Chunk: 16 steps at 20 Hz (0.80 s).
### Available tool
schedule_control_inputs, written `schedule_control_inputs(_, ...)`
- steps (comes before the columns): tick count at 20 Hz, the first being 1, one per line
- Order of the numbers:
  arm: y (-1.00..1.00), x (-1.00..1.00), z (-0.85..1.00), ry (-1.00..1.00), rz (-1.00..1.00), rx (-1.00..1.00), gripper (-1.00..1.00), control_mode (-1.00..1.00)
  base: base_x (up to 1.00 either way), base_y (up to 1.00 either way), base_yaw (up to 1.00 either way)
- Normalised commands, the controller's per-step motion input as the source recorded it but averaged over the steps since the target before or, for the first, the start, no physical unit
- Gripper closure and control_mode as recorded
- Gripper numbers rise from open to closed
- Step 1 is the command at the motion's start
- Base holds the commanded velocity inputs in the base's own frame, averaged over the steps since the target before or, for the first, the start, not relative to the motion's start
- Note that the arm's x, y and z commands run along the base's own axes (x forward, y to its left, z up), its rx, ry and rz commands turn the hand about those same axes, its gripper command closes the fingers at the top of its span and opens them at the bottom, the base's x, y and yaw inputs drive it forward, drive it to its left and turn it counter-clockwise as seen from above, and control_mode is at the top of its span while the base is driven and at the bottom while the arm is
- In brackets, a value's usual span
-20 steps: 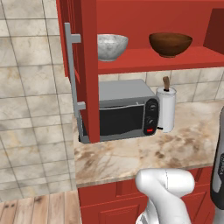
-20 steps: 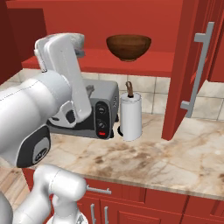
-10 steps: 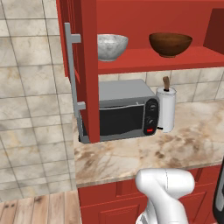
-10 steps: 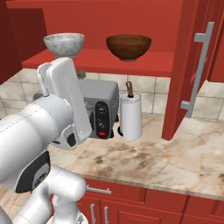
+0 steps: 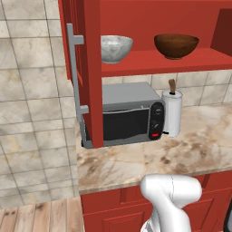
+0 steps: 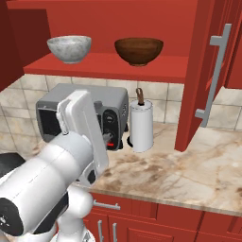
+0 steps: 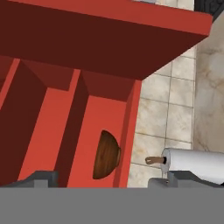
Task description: Open the cabinet. Pick the bowls from the counter and place them in the cabinet. Then close the cabinet.
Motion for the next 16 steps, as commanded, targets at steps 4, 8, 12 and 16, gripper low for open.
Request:
schedule_control_inputs(4, -0.20, -0.27, -0.01, 0.00, 0.00, 0.00, -1.00, -1.00, 0.00, 0.00, 0.00)
schedule_control_inputs(8, -0.43, -0.14, -0.13, 0.02, 0.01, 0.00, -1.00, -1.00, 0.00, 0.00, 0.00)
schedule_control_inputs(12, -0.50, -0.08, -0.31, 0.04, 0.05, 0.00, -1.00, -1.00, 0.00, 0.00, 0.00)
schedule_control_inputs(16, -0.34, -0.42, -0.13, 0.00, 0.06, 0.00, -1.00, -1.00, 0.00, 0.00, 0.00)
